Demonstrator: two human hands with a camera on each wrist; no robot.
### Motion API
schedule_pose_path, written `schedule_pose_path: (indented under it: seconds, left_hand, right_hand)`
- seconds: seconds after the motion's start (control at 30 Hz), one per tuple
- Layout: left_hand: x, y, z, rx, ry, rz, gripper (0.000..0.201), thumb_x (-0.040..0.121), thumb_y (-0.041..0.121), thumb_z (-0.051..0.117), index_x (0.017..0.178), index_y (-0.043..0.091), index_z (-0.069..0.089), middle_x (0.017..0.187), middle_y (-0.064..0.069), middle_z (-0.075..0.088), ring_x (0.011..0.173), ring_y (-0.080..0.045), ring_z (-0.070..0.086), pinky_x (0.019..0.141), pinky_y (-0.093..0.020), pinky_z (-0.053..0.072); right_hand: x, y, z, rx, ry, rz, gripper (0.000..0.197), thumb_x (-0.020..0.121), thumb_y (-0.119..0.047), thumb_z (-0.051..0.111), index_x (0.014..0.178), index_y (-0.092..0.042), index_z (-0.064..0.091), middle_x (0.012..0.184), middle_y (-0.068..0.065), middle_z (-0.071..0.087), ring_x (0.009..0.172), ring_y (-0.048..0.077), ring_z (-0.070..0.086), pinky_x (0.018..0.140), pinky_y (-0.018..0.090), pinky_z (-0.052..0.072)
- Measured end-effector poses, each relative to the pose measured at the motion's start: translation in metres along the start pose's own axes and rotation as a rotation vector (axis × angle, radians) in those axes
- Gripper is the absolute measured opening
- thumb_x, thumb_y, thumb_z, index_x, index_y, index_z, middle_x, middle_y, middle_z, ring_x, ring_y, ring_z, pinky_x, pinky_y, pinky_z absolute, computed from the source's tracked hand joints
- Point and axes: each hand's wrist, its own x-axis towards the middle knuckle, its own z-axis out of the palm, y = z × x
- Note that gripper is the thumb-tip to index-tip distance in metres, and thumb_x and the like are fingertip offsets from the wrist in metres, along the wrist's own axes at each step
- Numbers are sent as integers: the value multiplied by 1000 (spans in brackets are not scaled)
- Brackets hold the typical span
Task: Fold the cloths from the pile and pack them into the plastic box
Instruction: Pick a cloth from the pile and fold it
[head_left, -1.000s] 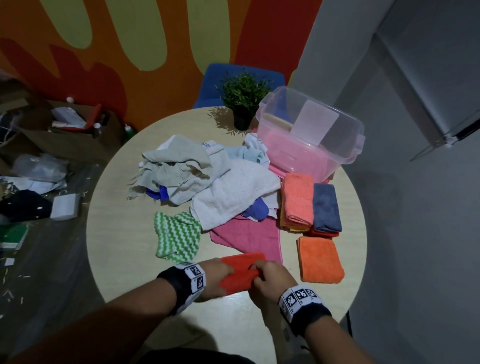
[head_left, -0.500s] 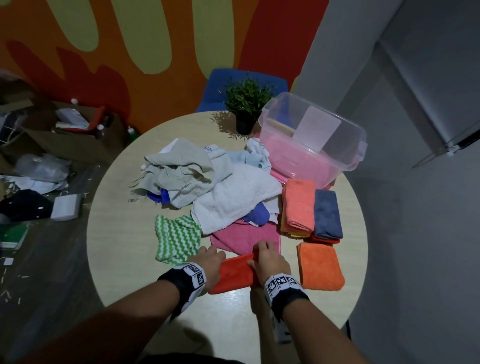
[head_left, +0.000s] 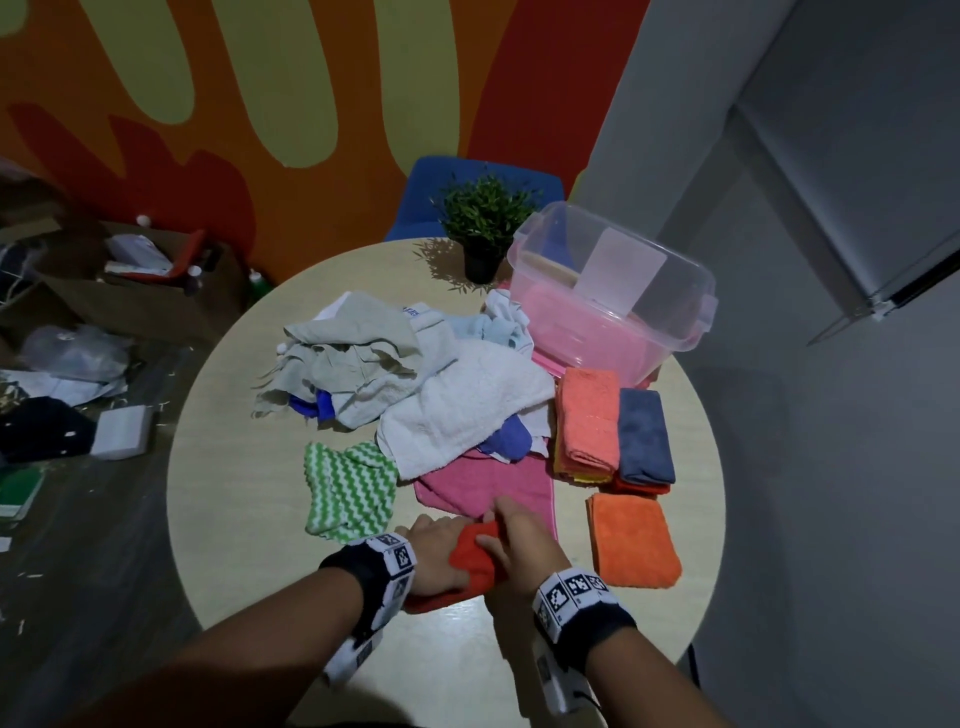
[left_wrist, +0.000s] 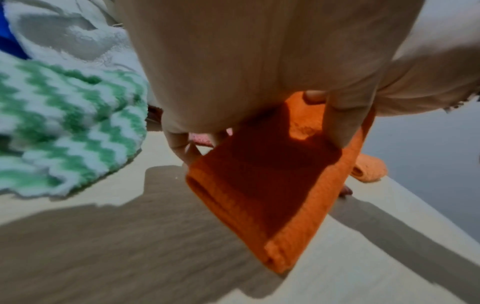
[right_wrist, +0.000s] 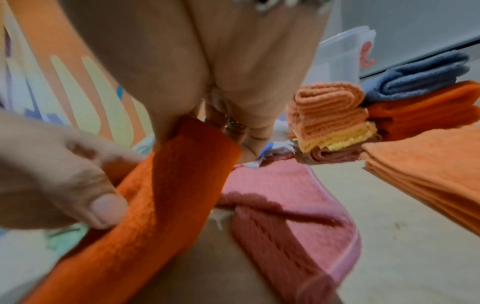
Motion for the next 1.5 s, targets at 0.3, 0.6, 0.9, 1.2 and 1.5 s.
schedule_pose_path:
  seconds: [0.3, 0.6, 0.9, 1.2, 1.5]
  left_hand:
    - [-8, 6, -33, -677, -119, 223, 68, 64, 40, 83, 126, 44, 55, 113, 4, 70, 103, -19, 69, 94, -39, 55]
    - [-15, 15, -39, -984, 133, 252, 47, 77, 44, 76, 117, 23, 67, 107, -3, 75, 100, -21, 71, 97, -45, 53]
    - [-18, 52, -55, -1737, 53, 128, 33, 98, 13, 52, 128, 3, 60, 121, -22, 66, 107, -34, 65, 94, -49, 51]
    - [7, 57, -66, -1846, 385, 34, 28, 101, 4, 43, 123, -4, 57, 120, -29, 64, 112, -38, 63, 106, -56, 44]
    - [37, 88, -75, -1352, 526, 134, 18, 89, 13, 68, 107, 12, 67, 105, -20, 72, 95, -30, 68, 98, -56, 51]
  right_hand:
    - [-14, -22, -59, 280, 21, -206, 20, 82, -17, 77, 97, -25, 66, 92, -5, 70, 83, 10, 64, 78, 32, 53]
    - [-6, -12, -69, 422, 314, -82, 62, 73, -26, 85, 124, -34, 50, 124, -14, 56, 104, 9, 59, 92, 29, 52]
    - [-8, -28, -43, 195, 324, -74, 64, 83, -62, 59, 130, -19, 54, 119, -5, 47, 112, 11, 48, 104, 32, 40]
    - [-15, -18, -42, 260, 233, -123, 66, 78, -46, 78, 135, -49, 44, 142, -10, 26, 128, 6, 32, 112, 27, 31]
    - [-32, 20, -84, 511, 97, -166, 56, 82, 3, 68, 125, -31, 57, 130, -3, 56, 118, -1, 55, 98, 13, 42]
